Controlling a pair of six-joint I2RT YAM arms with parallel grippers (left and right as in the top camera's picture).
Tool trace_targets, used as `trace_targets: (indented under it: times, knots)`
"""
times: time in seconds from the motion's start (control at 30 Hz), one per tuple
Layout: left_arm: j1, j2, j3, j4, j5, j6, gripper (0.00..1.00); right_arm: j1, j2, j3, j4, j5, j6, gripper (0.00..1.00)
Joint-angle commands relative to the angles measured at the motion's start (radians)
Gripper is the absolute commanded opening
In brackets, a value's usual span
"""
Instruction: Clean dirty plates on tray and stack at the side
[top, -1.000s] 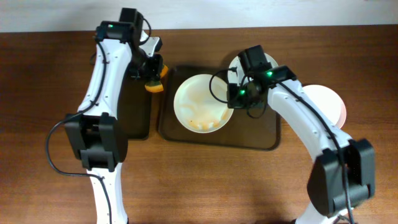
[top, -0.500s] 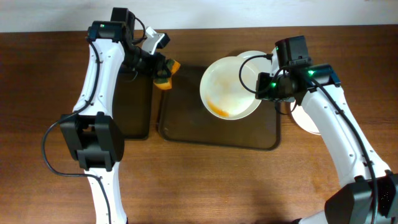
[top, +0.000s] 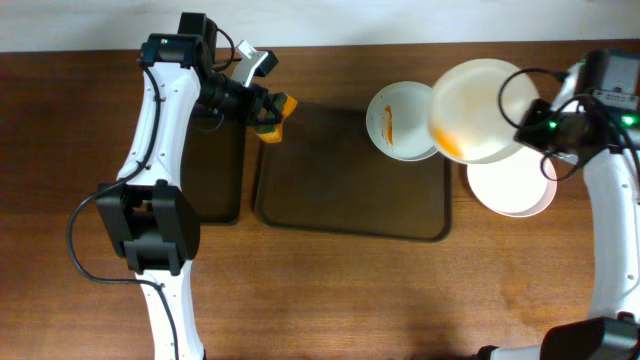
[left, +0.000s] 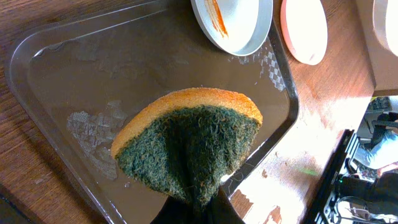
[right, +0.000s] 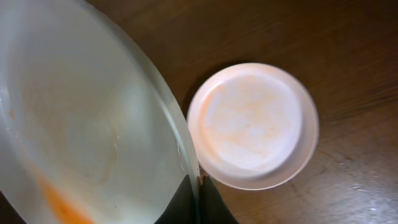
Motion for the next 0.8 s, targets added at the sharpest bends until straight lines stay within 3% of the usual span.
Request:
trace_targets:
  times: [0.0,0.17,0.43,0.6,0.77]
  knots:
    - [0.001,0.003,0.024,-0.001,0.033,0.008,0.00,0.016,-0.018,0.017,-0.014,0.031,-0.031,0.04]
    - [0.001,0.003,0.024,0.019,0.032,-0.054,0.00,0.170,-0.006,-0.006,-0.051,0.212,-0.003,0.04]
    - [0.001,0.003,0.024,0.026,0.032,-0.068,0.00,0.596,0.092,-0.046,-0.061,0.845,0.178,0.04]
    - [0.001,0.003,0.024,0.023,0.032,-0.068,0.00,0.828,0.106,-0.046,-0.055,1.296,0.185,0.04]
    - [0.001,0.003,0.024,0.018,0.032,-0.068,0.00,0.889,0.105,-0.046,-0.051,1.347,0.229,0.04]
